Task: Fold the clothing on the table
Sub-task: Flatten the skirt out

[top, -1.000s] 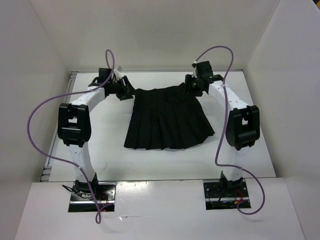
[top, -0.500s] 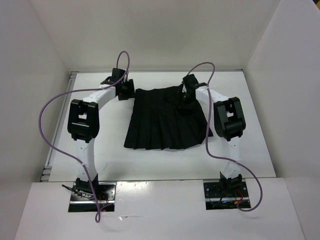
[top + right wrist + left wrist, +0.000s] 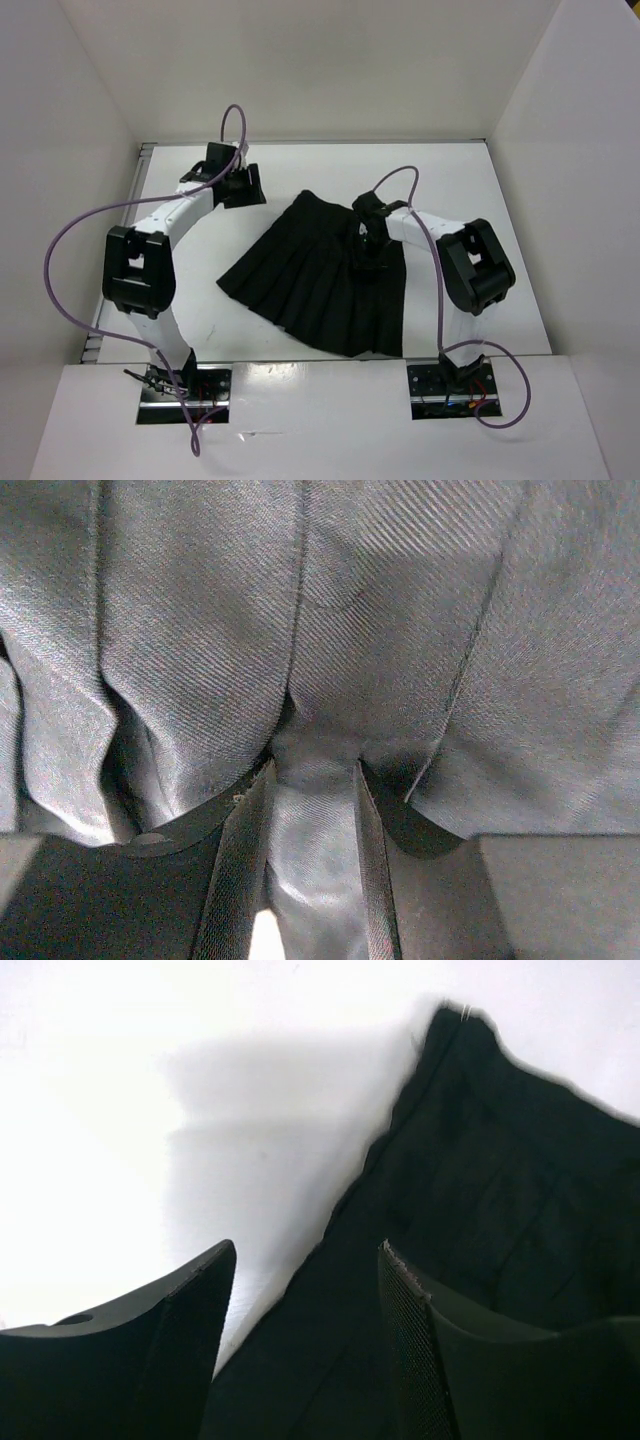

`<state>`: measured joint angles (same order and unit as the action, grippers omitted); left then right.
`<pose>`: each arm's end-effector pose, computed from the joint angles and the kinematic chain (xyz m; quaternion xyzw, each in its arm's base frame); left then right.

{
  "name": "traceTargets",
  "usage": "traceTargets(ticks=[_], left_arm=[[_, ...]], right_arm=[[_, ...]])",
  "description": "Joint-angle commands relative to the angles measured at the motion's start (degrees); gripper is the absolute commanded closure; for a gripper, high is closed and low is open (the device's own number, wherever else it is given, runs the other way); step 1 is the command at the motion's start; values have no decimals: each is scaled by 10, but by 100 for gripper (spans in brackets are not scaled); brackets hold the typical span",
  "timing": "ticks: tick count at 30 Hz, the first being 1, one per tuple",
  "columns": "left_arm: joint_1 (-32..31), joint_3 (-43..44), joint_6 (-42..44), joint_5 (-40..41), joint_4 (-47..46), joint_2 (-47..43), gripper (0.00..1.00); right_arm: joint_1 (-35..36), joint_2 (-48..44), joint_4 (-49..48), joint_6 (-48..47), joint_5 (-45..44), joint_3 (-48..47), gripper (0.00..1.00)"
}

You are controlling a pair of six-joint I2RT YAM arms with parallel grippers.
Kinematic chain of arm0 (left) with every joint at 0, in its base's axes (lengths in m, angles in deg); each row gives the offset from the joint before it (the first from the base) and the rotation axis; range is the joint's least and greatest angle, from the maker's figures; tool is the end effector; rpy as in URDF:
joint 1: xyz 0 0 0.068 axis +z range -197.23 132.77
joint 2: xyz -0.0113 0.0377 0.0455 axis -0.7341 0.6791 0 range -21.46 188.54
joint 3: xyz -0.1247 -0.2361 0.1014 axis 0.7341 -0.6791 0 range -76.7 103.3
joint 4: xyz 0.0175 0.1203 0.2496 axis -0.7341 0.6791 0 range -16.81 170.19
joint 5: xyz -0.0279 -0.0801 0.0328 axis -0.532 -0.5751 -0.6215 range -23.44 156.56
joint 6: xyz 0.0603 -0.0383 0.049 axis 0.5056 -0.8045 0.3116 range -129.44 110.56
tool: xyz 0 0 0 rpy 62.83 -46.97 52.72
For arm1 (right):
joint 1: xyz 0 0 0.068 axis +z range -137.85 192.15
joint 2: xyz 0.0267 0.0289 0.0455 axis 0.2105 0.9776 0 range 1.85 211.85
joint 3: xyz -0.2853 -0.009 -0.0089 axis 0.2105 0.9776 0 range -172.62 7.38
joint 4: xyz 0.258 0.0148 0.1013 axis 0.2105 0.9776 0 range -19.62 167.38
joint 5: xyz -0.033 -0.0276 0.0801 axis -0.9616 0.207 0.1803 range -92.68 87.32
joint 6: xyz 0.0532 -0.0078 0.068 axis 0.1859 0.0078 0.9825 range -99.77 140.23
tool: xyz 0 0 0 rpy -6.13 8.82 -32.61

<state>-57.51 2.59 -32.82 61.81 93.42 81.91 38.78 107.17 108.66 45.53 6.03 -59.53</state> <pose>0.4470 -0.0875 0.2260 -0.0890 0.9166 -0.1489 0.3602 0.3260 0.1763 0.1192 -0.0203 0.9902 0.1184 0.0709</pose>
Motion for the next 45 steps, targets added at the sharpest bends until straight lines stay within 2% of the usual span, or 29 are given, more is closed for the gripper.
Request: traceTargets(ticks=[1,3,5,6,9,10,13,20,27,31,36,45], left_arm=[[11,25,58,-59,-38,8,33],[11,84,116,-94,-38,42,31],[11,145,156,-148,-20,114,31],[11,208,176,-165,4,138,31],[11,278,231,-253,25,244,31],[11,317,247,-305,25,262,31],[11,373,267,-358,48,321,31],[0,401,283,-417,86,384,32],[-18,401,278,-423,92,402,43],[-31,401,266,-437,92,417,57],[-31,408,243,-464,86,428,100],[-31,396,238,-453,76,410,100]], right_arm=[[3,-51,83,17,-33,-23,57],[-3,-63,91,6,-57,-99,56],[-19,-64,104,-1,-73,-172,54],[-25,-64,104,-8,-78,-191,53],[-57,-57,104,-14,-103,-239,53],[-75,-48,116,-14,-112,-260,53],[-92,-48,130,-19,-131,-282,53],[-133,-78,145,-19,-151,-250,53],[-187,-84,105,-8,-151,-189,53],[-208,-53,54,-27,-146,-168,53],[-215,7,37,-60,-122,-167,53],[-215,35,-11,-89,-77,-128,53]])
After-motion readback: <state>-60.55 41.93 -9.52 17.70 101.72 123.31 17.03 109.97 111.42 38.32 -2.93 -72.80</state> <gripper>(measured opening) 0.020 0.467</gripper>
